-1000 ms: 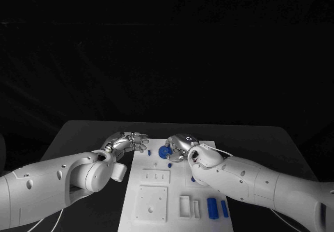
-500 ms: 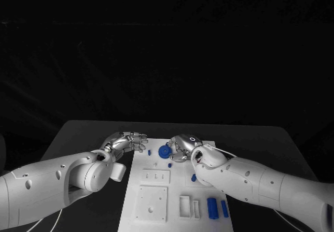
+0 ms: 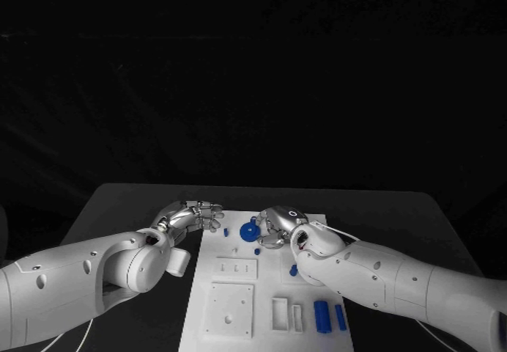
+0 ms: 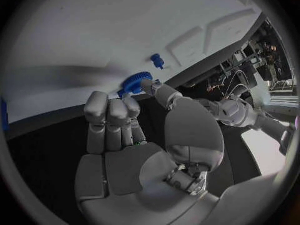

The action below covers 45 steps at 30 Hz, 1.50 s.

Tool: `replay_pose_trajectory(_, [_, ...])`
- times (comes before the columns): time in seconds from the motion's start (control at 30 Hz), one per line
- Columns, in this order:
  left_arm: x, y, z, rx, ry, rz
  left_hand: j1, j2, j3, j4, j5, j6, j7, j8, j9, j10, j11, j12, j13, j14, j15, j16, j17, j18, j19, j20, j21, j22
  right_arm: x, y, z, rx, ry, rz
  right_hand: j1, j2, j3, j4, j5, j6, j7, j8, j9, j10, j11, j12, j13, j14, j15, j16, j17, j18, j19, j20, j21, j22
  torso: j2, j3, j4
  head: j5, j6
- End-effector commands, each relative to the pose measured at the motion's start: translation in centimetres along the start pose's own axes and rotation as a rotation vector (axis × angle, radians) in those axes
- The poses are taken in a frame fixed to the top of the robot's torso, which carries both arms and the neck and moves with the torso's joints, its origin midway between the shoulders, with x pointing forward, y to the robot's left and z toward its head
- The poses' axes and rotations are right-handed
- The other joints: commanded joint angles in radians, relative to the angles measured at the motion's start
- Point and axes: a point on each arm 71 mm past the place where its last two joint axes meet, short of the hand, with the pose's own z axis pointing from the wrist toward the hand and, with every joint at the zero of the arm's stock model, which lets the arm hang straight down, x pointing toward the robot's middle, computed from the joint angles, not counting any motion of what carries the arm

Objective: Assemble the parts on the task board

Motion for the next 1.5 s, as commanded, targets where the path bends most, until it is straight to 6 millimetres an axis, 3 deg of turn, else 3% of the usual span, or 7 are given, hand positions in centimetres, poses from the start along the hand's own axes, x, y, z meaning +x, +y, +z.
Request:
replay_pose_trajectory(0.03, [0.1, -0.1, 0.0, 0.010, 0.011, -0.002, 0.008, -0.001, 0.004, -0.003, 0.001, -0.001, 0.007, -0.006, 0.001, -0.005, 0.000, -0.004, 0.002, -0.005, -0.002, 0.006, -0.002, 0.013, -0.005, -0.001, 0.004, -0.001, -0.3, -0.5, -0.3, 0.003, -0.027, 0.009, -0.008, 0.001, 0.000, -0.006, 0.004, 0.002, 0.007, 0.006, 0.001, 0.004, 0.000, 0.005, 0.001, -0.002, -0.003, -0.005, 0.001, 0.100, 0.002, -0.008, 0.000, 0.014, 0.000, -0.0016, 0.0010, -0.001, 0.001])
replay_pose_trajectory(0.23, [-0.2, -0.2, -0.2, 0.014, -0.002, 0.001, 0.008, -0.001, 0.003, -0.003, 0.000, -0.001, 0.007, -0.006, 0.001, -0.005, 0.000, -0.004, 0.002, -0.005, -0.001, 0.006, -0.002, 0.012, -0.005, 0.000, 0.004, -0.001, -1.8, -1.7, -1.1, -0.001, -0.070, 0.075, -0.006, 0.000, 0.002, -0.008, -0.003, 0.006, 0.009, 0.009, 0.002, 0.003, 0.002, 0.004, 0.000, -0.002, -0.002, -0.006, 0.002, 0.100, 0.003, -0.009, -0.001, 0.014, -0.001, -0.0007, -0.0022, -0.001, 0.005])
replay_pose_trajectory(0.5, [-0.5, -0.2, -0.4, 0.015, -0.011, 0.002, 0.008, -0.006, 0.001, -0.003, -0.008, -0.001, 0.007, -0.008, 0.003, -0.001, -0.002, -0.001, 0.003, -0.007, -0.001, 0.005, -0.002, 0.012, -0.006, 0.000, 0.005, -0.001, -5.8, -6.4, -2.4, 0.001, -0.049, 0.264, 0.018, 0.002, 0.001, -0.026, -0.148, 0.001, 0.039, 0.007, 0.001, -0.023, 0.031, -0.005, -0.005, -0.004, 0.027, -0.012, 0.004, 0.100, -0.007, -0.012, -0.008, 0.013, -0.002, 0.0007, -0.0089, -0.007, 0.009])
replay_pose_trajectory(0.77, [-0.8, -0.2, -0.5, 0.020, -0.015, 0.003, 0.008, -0.006, -0.002, -0.001, -0.016, -0.001, 0.007, -0.011, 0.008, 0.061, -0.032, 0.039, 0.023, -0.004, -0.002, 0.008, -0.002, 0.013, -0.005, -0.001, 0.009, -0.003, -7.8, -12.8, -4.3, 0.082, -0.056, 0.287, 0.061, 0.005, -0.028, -0.090, -0.236, 0.000, 0.040, 0.007, 0.001, -0.038, 0.033, -0.002, -0.003, -0.006, 0.028, -0.013, 0.009, 0.100, -0.018, -0.011, -0.008, 0.016, -0.009, 0.0034, -0.0206, -0.021, 0.010])
replay_pose_trajectory(1.07, [-1.4, -0.2, -0.4, 0.028, -0.022, 0.001, -0.001, -0.011, -0.010, 0.000, -0.022, -0.002, 0.008, -0.015, 0.012, 0.037, -0.023, 0.033, 0.020, -0.007, -0.001, 0.007, -0.003, 0.012, -0.007, -0.001, 0.009, -0.006, -6.7, -16.7, -5.8, 0.134, -0.022, 0.257, 0.085, 0.014, -0.035, -0.116, -0.240, 0.005, 0.035, 0.011, 0.002, -0.053, 0.028, -0.008, -0.009, -0.009, 0.024, -0.016, 0.011, 0.100, -0.026, -0.004, -0.007, 0.018, -0.015, 0.0096, -0.0290, -0.030, 0.011])
replay_pose_trajectory(1.27, [-1.5, -0.2, -0.4, 0.029, -0.025, 0.001, -0.001, -0.010, -0.010, -0.001, -0.022, -0.002, 0.008, -0.017, 0.014, 0.025, -0.018, 0.029, 0.019, -0.007, -0.001, 0.007, -0.003, 0.013, -0.008, 0.000, 0.010, -0.008, -5.4, -17.8, -6.4, 0.154, 0.007, 0.234, 0.104, 0.017, -0.028, -0.122, -0.214, 0.005, 0.030, 0.011, 0.001, -0.056, 0.023, -0.010, -0.012, -0.011, 0.019, -0.019, 0.012, 0.100, -0.031, 0.002, -0.006, 0.018, -0.016, 0.0122, -0.0309, -0.030, 0.009])
replay_pose_trajectory(1.5, [-1.5, -0.2, -0.4, 0.031, -0.025, -0.001, -0.009, -0.014, -0.016, 0.002, -0.029, -0.003, 0.009, -0.018, 0.015, 0.018, -0.015, 0.028, 0.018, -0.007, -0.001, 0.007, -0.004, 0.012, -0.009, 0.000, 0.011, -0.009, -3.9, -17.9, -6.5, 0.179, 0.026, 0.226, 0.106, 0.013, -0.030, -0.121, -0.215, 0.004, 0.025, 0.011, 0.000, -0.055, 0.019, -0.010, -0.012, -0.011, 0.016, -0.020, 0.013, 0.100, -0.033, 0.006, -0.005, 0.019, -0.015, 0.0104, -0.0281, -0.023, 0.008])
